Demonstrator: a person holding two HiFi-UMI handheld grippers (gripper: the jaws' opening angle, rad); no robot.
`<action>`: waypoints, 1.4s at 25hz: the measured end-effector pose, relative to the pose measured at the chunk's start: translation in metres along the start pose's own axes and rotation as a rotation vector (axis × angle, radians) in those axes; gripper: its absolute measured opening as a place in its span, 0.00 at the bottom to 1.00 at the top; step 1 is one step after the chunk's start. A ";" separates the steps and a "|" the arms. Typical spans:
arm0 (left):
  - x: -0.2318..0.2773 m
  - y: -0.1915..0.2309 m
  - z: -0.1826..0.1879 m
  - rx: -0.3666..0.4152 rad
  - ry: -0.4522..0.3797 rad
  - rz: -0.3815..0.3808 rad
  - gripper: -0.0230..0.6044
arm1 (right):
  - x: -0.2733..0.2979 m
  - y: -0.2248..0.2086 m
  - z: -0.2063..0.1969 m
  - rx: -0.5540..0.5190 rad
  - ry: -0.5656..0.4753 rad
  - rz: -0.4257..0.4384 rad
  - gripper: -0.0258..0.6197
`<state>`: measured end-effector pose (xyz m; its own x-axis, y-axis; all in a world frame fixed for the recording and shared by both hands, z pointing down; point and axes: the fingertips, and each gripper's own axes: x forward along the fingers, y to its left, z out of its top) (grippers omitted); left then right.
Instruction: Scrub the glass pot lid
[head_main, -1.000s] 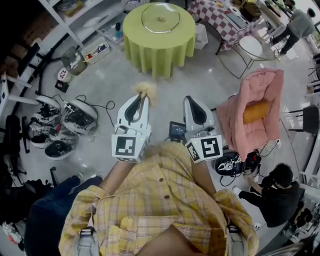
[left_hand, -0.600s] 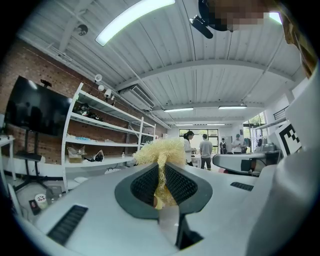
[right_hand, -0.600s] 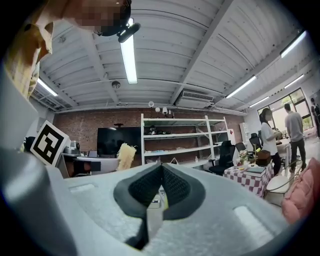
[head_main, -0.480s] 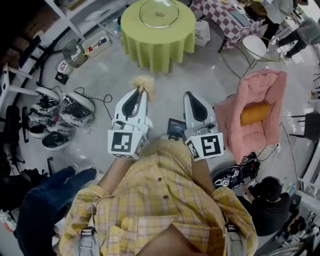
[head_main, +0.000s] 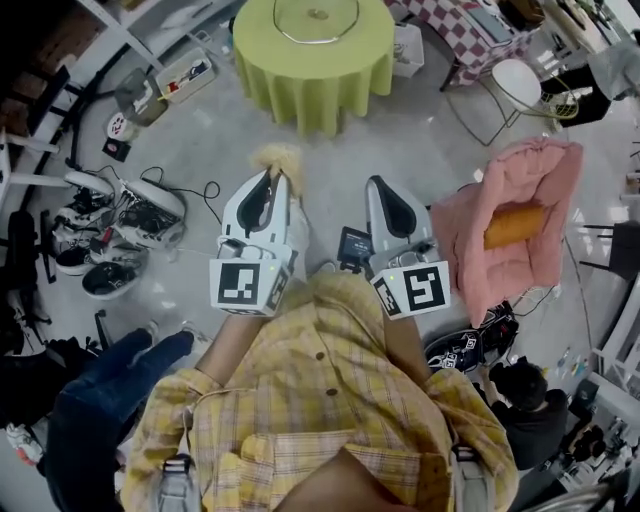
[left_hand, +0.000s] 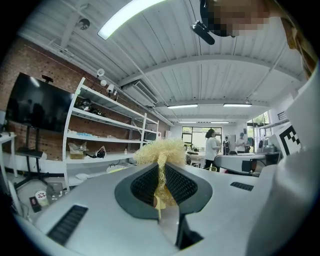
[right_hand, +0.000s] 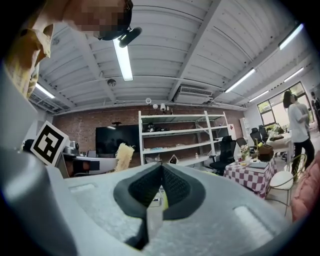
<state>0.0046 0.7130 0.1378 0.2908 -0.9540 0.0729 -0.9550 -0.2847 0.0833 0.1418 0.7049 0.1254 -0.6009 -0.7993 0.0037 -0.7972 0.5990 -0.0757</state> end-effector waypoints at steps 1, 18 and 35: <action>0.010 0.006 -0.001 -0.001 -0.001 0.003 0.10 | 0.010 -0.005 -0.001 -0.009 0.001 -0.004 0.04; 0.200 0.143 0.047 0.011 0.013 -0.030 0.10 | 0.239 -0.081 0.036 -0.023 -0.001 -0.081 0.04; 0.351 0.225 0.066 0.035 0.031 -0.188 0.10 | 0.395 -0.140 0.034 -0.006 0.052 -0.186 0.04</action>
<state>-0.1116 0.3077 0.1167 0.4651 -0.8807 0.0899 -0.8851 -0.4610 0.0634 0.0180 0.3039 0.1040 -0.4449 -0.8929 0.0688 -0.8952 0.4412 -0.0629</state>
